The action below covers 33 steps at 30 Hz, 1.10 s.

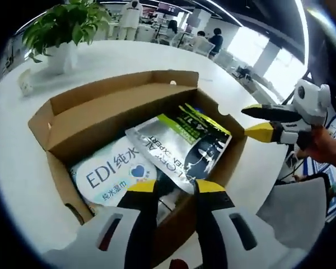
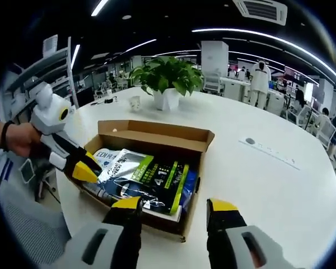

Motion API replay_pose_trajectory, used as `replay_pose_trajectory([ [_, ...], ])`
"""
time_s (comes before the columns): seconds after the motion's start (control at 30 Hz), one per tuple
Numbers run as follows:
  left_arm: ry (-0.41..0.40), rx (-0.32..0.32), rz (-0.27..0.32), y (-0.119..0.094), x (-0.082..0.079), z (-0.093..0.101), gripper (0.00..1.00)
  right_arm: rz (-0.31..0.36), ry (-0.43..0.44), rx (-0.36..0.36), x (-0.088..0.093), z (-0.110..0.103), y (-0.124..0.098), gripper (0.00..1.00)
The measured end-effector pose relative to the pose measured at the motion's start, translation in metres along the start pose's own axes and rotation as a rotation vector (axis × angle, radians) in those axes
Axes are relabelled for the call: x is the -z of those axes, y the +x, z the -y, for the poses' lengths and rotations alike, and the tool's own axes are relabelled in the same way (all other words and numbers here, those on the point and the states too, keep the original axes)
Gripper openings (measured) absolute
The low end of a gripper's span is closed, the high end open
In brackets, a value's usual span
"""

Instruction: Operate the shoe box by opening the lid, removing the specified soft item, and placing it in the target area until the item is outside and the box remains undamaged.

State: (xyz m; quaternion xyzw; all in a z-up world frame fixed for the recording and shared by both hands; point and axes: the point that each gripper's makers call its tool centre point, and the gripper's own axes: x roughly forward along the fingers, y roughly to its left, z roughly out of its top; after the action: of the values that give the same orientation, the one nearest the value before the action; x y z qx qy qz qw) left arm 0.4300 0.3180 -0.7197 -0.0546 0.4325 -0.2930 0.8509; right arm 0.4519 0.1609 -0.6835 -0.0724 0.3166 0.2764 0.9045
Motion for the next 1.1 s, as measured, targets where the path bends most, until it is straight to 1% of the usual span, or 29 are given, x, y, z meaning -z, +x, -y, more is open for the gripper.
replay_pose_trajectory([
  [0.17, -0.060, 0.021, -0.009, 0.006, 0.004, 0.001, 0.22, -0.010, -0.006, -0.008, 0.003, -0.002, 0.001, 0.43],
  [0.33, -0.145, 0.037, -0.003, 0.013, 0.005, 0.002, 0.18, -0.015, -0.005, -0.011, 0.004, -0.004, 0.002, 0.43],
  [0.43, -0.197, 0.049, 0.004, 0.015, 0.004, 0.004, 0.12, -0.017, -0.008, -0.014, 0.004, -0.004, 0.003, 0.43],
  [0.53, -0.191, 0.032, 0.016, 0.014, 0.002, 0.003, 0.05, -0.020, -0.008, -0.018, 0.004, -0.005, 0.004, 0.42],
  [0.6, -0.192, 0.027, 0.027, 0.012, 0.000, 0.002, 0.03, -0.018, -0.006, -0.022, 0.003, -0.005, 0.005, 0.42],
  [0.83, -0.180, 0.002, 0.022, 0.009, 0.004, -0.005, 0.02, -0.022, -0.002, -0.037, 0.002, -0.011, 0.010, 0.41],
  [1.1, -0.150, -0.005, 0.004, 0.007, 0.006, -0.009, 0.02, -0.036, 0.002, -0.066, -0.002, -0.020, 0.023, 0.38],
])
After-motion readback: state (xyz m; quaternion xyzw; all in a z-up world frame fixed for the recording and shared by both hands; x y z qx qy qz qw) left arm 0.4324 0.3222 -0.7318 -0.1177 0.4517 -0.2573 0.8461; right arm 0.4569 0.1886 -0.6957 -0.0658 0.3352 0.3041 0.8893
